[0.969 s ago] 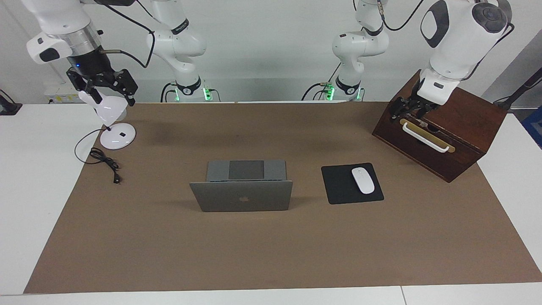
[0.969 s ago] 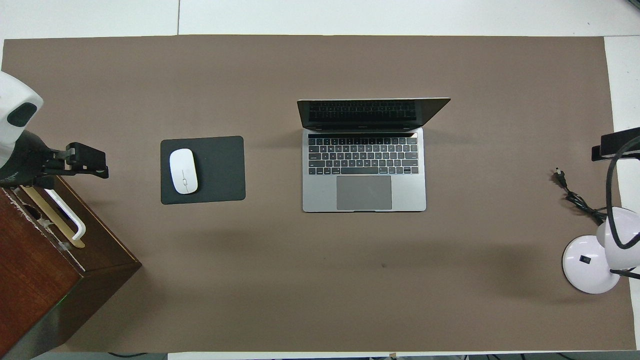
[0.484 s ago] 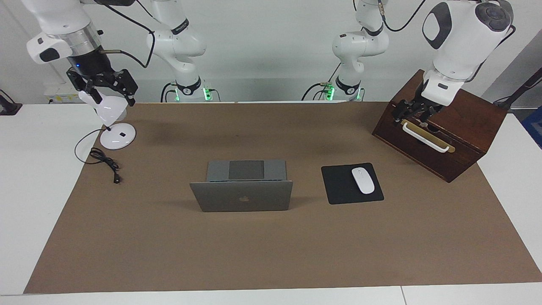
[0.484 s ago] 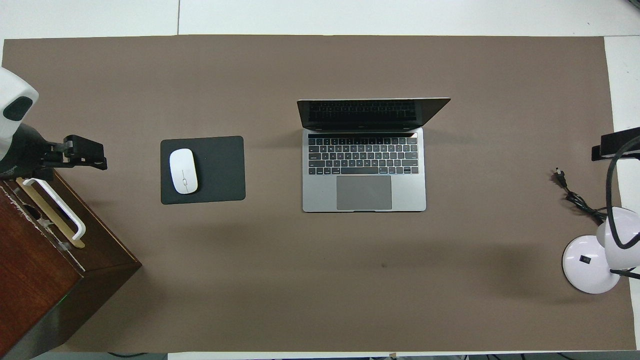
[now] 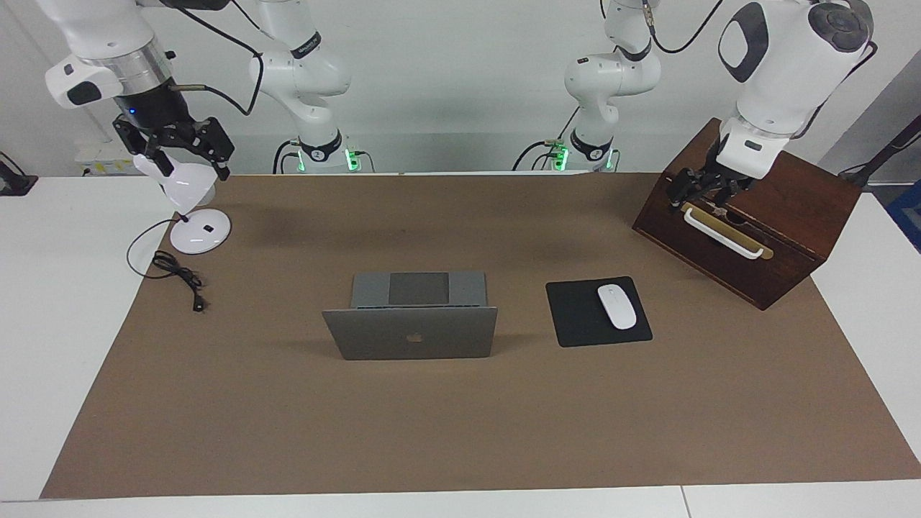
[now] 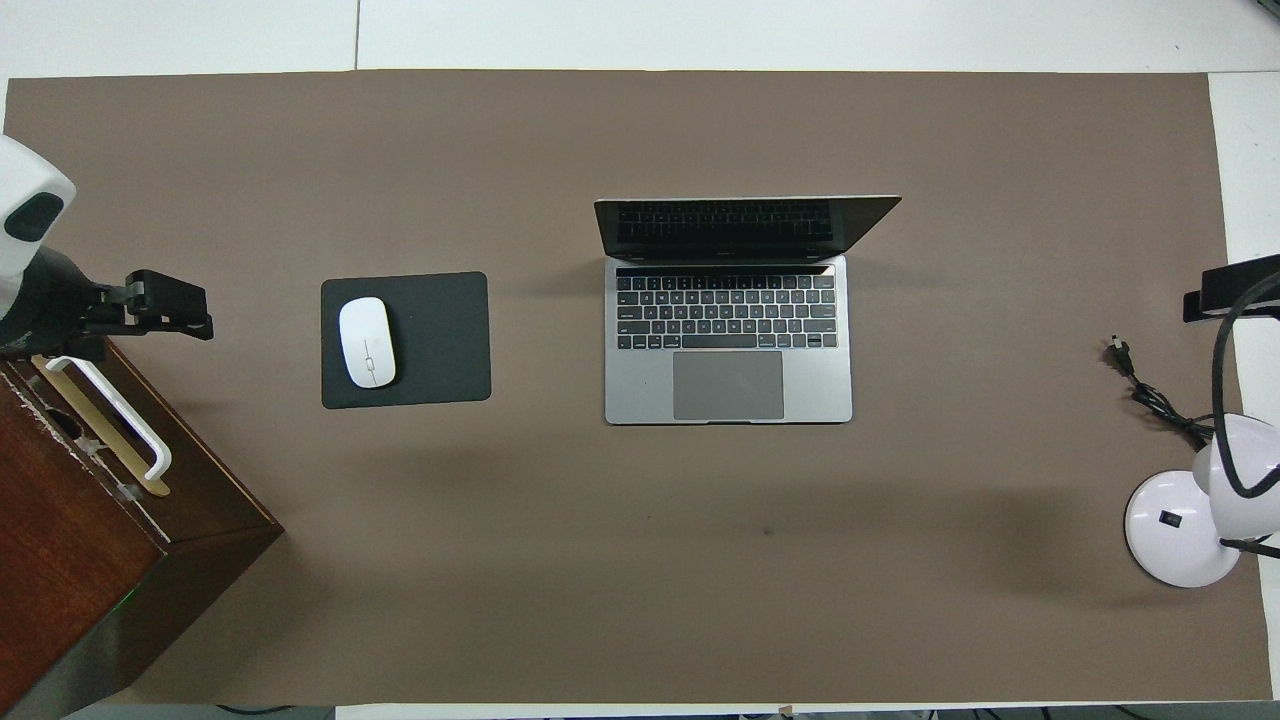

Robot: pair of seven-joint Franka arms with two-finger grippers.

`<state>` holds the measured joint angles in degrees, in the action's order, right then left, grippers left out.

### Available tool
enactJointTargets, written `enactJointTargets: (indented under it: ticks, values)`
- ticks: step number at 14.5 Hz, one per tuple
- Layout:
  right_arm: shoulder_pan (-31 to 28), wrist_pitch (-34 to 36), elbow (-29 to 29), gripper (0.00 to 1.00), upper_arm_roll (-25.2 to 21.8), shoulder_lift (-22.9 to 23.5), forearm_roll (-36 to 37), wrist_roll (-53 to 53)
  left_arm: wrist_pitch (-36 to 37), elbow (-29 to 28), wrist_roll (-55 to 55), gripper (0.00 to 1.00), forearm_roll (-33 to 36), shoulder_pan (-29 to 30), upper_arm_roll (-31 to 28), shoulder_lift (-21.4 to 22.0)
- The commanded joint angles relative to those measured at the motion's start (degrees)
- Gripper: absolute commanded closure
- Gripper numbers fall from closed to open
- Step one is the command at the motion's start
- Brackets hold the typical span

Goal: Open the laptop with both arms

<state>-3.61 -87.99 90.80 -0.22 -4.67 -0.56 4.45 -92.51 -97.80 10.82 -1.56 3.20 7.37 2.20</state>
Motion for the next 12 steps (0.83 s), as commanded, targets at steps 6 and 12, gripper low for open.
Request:
enactJointTargets:
  ticks: [6,12]
  values:
    - [-1.0,0.6,-0.5,0.0,0.9,0.0,0.5,0.5,2.8,3.6,-0.4,0.0,1.0,0.1,0.7,-0.7]
    - [-1.0,0.7,-0.5,0.0,0.9,0.0,0.5,0.5,0.2,3.7,-0.5,0.0,1.0,0.0,0.8,-0.8]
